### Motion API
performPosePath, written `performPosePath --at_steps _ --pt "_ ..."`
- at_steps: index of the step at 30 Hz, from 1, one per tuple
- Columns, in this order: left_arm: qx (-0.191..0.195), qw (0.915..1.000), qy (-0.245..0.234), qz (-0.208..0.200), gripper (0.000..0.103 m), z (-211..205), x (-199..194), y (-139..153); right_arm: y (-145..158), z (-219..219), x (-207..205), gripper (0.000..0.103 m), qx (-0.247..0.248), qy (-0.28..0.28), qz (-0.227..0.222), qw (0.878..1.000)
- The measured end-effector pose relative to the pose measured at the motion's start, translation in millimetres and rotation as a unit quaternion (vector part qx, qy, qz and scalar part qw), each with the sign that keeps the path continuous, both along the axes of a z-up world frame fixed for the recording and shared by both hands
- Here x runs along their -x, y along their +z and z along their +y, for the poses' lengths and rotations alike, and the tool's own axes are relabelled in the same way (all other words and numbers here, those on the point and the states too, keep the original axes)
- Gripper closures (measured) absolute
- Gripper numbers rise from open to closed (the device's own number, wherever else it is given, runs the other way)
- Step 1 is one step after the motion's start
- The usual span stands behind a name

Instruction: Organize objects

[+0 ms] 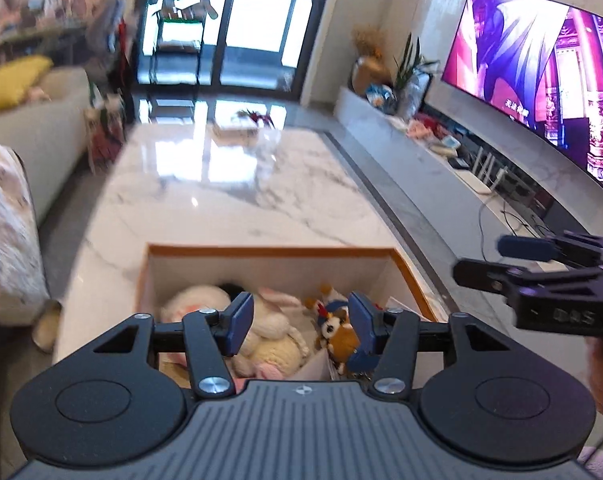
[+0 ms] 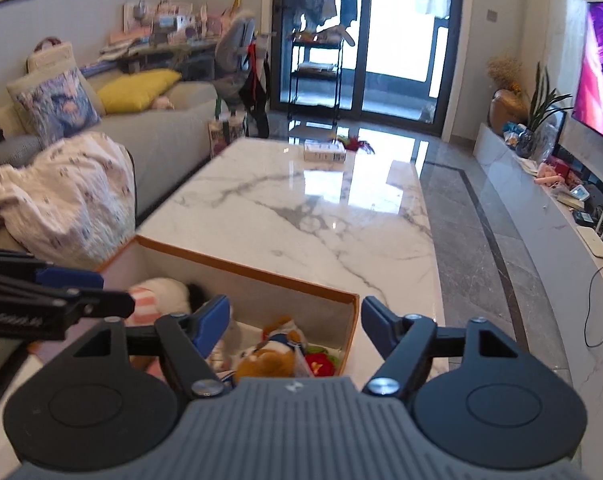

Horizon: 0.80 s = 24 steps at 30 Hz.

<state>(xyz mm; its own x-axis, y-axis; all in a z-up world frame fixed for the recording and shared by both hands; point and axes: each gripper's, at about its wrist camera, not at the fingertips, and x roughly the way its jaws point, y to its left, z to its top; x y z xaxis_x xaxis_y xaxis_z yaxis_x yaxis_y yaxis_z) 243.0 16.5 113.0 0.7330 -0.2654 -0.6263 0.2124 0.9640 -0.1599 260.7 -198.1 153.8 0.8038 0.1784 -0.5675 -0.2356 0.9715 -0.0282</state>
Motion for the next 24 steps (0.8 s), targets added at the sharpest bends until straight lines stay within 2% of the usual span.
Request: performPosePath --at_steps 6,12,18,24 --pt "-0.023 0.9979 0.015 -0.059 0.022 4 45 30 26 13 62 0.017 -0.015 0.003 -0.044 0.999" --pt "-0.082 0.9863 0.038 -0.138 0.017 2 92 48 33 26 116 0.008 -0.027 -0.011 -0.089 0.996" --pt "-0.077 0.9831 0.043 -0.161 0.017 3 137 42 19 31 160 0.006 -0.052 -0.049 -0.110 0.991" --pt "-0.083 0.9781 0.056 -0.182 0.015 8 181 18 -6 36 194 0.005 -0.073 -0.066 -0.081 0.992"
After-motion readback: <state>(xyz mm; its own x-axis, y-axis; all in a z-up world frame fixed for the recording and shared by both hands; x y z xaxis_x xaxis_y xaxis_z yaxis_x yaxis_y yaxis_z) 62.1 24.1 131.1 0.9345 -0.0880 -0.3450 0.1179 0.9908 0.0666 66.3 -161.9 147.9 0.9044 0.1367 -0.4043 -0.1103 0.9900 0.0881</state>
